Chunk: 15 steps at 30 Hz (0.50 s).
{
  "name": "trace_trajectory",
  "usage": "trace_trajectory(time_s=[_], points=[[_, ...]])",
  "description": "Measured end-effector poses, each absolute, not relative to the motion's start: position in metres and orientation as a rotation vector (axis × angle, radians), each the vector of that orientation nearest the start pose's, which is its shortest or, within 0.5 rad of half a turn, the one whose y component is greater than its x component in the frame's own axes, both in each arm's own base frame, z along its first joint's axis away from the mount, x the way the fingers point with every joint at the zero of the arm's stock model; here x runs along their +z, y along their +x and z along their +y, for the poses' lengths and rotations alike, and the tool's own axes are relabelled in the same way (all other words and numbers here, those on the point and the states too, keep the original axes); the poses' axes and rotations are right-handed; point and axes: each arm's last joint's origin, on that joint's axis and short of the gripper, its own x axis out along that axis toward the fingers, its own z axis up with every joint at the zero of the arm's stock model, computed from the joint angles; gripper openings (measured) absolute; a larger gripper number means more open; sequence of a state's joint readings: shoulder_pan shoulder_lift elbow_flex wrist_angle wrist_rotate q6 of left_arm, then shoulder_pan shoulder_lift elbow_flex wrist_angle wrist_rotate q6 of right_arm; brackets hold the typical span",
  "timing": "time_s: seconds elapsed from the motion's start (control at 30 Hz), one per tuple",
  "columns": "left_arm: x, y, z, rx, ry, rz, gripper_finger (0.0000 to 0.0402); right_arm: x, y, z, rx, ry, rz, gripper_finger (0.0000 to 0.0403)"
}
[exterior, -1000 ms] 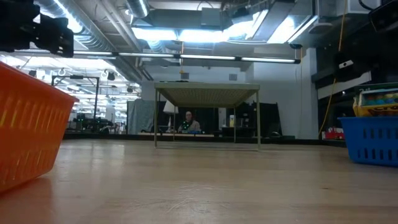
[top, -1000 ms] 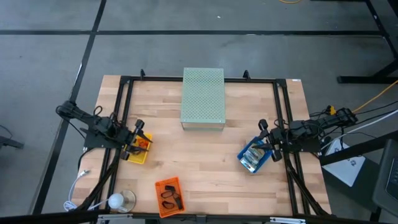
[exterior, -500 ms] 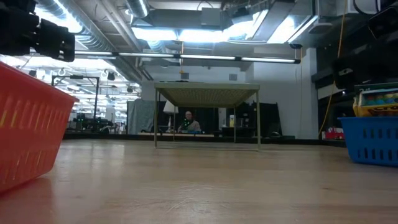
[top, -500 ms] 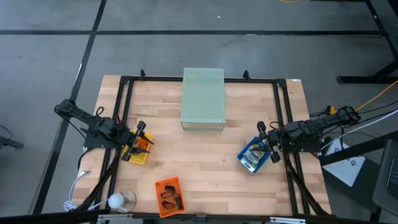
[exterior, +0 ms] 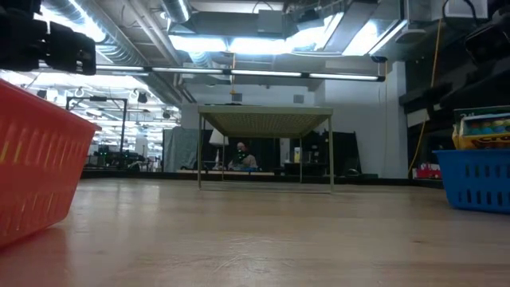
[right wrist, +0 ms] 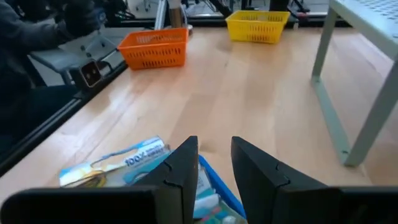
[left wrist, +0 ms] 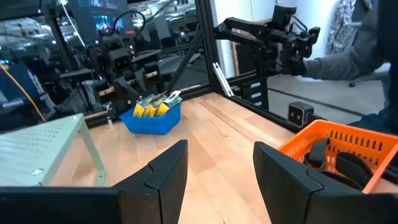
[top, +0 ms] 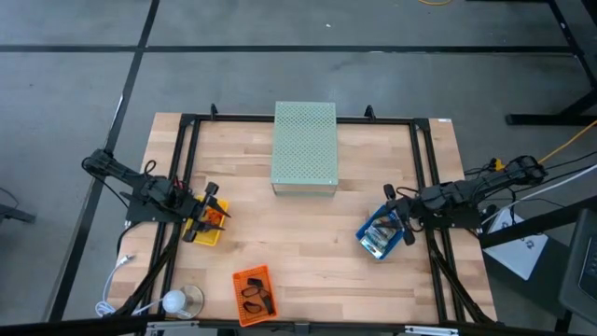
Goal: Pick & Place Office Desk Supplies
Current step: Return to Home Position
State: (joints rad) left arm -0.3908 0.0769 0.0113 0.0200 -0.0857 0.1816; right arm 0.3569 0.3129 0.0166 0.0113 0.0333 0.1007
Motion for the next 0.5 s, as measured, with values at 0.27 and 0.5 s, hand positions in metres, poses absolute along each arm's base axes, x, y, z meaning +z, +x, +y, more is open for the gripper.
trace_trajectory(time_s=[0.27, 0.5], points=[[0.163, 0.095, -0.037, -0.321, 0.121, 0.029, 0.018, 0.154, 0.109, 0.038, 0.257, -0.022, 0.166, 0.0098], [0.162, 0.095, -0.037, -0.335, 0.173, 0.024, 0.018, 0.166, 0.102, 0.037, 0.34, -0.046, 0.036, 0.0098]])
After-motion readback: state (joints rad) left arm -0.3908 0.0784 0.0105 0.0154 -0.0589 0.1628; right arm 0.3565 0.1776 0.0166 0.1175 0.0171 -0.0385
